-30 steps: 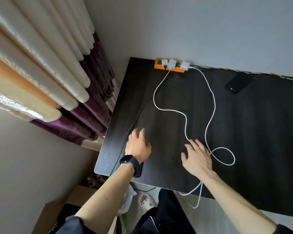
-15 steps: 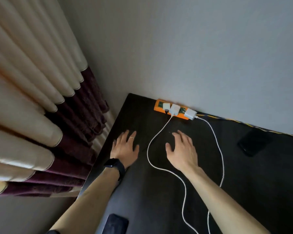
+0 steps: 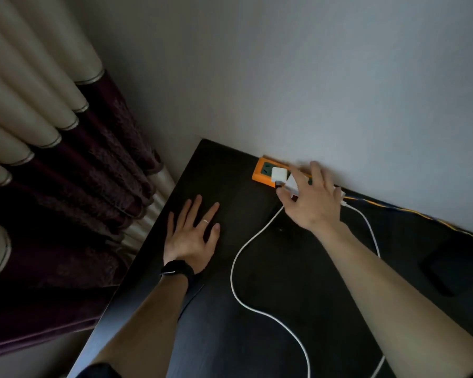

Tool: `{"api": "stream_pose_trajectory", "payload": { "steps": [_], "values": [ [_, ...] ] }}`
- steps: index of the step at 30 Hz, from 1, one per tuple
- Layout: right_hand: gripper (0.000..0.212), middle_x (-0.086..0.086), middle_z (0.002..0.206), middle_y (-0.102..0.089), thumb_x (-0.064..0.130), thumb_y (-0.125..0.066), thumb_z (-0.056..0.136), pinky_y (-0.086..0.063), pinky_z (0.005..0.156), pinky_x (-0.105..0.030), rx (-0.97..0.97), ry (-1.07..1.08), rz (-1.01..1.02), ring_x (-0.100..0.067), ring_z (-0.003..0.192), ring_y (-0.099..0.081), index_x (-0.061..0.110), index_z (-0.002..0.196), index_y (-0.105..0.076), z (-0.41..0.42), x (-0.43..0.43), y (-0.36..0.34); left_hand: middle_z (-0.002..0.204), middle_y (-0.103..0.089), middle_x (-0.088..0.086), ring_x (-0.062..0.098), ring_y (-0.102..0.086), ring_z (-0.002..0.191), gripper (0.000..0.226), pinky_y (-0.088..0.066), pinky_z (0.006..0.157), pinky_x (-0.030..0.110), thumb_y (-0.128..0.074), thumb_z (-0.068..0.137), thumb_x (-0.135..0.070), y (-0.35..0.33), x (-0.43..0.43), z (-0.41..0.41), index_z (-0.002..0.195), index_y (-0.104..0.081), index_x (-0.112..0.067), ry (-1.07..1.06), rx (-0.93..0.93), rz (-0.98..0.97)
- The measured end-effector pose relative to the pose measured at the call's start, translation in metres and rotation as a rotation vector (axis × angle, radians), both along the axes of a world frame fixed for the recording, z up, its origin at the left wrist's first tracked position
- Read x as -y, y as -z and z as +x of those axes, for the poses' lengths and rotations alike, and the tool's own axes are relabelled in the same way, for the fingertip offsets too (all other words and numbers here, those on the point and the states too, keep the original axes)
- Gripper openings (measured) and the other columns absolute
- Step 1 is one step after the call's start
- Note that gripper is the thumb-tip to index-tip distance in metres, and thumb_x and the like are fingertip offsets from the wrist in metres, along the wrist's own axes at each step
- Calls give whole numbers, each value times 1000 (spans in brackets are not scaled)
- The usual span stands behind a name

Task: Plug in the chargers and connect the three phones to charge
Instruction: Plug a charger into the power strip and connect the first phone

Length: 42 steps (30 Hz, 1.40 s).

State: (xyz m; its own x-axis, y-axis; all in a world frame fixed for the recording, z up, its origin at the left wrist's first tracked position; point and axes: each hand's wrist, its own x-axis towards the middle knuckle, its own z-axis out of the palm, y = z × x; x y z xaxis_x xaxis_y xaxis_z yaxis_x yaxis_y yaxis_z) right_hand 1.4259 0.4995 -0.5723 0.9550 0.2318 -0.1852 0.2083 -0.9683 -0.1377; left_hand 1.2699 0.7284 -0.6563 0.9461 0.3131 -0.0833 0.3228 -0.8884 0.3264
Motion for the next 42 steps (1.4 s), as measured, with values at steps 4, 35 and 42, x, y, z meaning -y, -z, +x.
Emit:
{"api": "stream_pose_trajectory", "payload": {
  "steps": [4,35,42],
  "values": [
    [67,-8,151,-38,33,-66,84,-31,113,-59,66,7,-42,-31,143,-31,33,143,-35,-6,18,6,167,-7,-11,12,-1,154,57,-1,124,48,-20,96,-60,1,1,0,152,-18,-53,-8,-9,-8],
    [49,-15,117,-57,48,-56,95,-34,66,-32,154,166,195,-33,100,-62,9,122,-49,5,-35,23,167,-7,-11,14,-1,153,57,2,123,48,-24,97,-60,9,-1,-1,152,-15,-53,-17,-1,6],
    [41,-18,119,-58,31,-59,99,-43,68,-33,107,46,332,-33,99,-62,9,131,-44,16,-28,0,167,-3,-12,13,2,153,57,4,123,48,-22,97,-60,8,0,-1,152,-12,-53,-16,-12,2]
  ]
}}
